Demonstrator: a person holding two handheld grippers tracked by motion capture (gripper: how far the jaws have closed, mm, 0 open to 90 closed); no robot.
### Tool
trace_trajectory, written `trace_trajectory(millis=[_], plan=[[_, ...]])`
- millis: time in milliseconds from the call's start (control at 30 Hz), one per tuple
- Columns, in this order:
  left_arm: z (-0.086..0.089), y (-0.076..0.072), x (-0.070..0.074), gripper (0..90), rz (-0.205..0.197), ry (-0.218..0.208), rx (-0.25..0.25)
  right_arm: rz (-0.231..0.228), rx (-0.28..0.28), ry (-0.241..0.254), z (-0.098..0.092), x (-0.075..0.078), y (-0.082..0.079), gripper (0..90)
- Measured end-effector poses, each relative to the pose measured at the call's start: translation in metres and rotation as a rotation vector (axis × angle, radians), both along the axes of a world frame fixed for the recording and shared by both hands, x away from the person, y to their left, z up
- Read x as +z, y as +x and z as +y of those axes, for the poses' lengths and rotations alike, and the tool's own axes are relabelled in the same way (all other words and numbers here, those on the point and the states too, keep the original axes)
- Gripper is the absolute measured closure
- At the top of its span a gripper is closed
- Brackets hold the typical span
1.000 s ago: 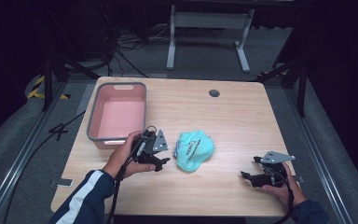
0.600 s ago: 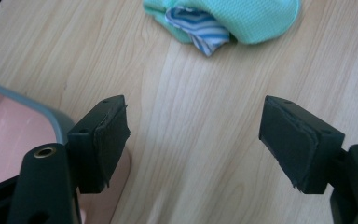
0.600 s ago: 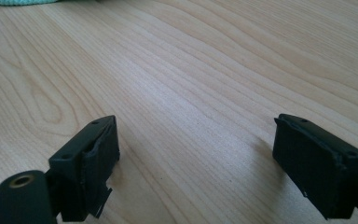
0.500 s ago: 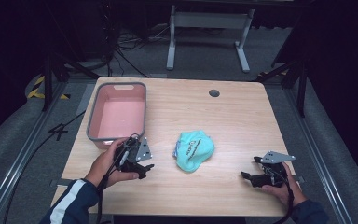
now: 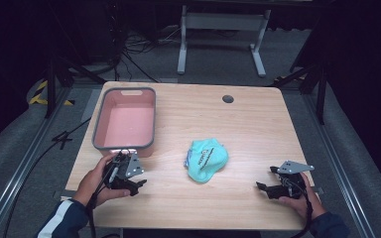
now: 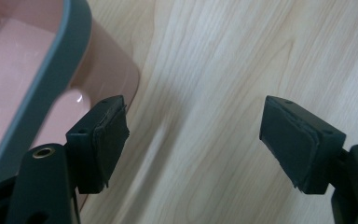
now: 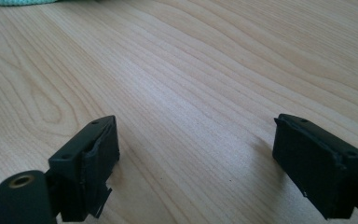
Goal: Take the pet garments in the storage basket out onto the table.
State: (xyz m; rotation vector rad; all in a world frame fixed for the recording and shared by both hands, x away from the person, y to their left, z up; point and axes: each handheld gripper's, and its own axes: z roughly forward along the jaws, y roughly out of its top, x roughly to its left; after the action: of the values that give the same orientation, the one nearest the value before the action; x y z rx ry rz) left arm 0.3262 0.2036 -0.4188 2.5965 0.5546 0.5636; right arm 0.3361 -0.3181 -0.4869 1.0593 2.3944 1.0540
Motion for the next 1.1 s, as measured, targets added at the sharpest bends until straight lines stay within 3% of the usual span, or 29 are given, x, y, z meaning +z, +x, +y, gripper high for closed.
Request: trace_trajectory(millis=[300,500,833,900,1033,1100], plan=[[0.030,-0.004,-0.014,23.3,0.027,-0.017,0.055,0.000,0.000,0.000,0.000,0.000,0.000,15.0],[0.051,-0.007,-0.027,23.0,0.048,-0.058,0.107,0.000,0.000,0.000,0.000,0.000,0.000,15.0],[0.079,-0.013,-0.038,21.5,0.076,-0.152,0.166,0.000,0.000,0.000,0.000,0.000,0.000,15.0],[0.086,-0.013,-0.041,21.5,0.095,-0.192,0.180,0.001,0.000,0.000,0.000,0.000,0.000,15.0],[0.095,-0.015,-0.048,20.8,0.117,-0.229,0.194,0.000,0.000,0.000,0.000,0.000,0.000,15.0],[0.101,-0.017,-0.053,20.2,0.122,-0.273,0.223,0.000,0.001,0.000,0.000,0.000,0.000,15.0]])
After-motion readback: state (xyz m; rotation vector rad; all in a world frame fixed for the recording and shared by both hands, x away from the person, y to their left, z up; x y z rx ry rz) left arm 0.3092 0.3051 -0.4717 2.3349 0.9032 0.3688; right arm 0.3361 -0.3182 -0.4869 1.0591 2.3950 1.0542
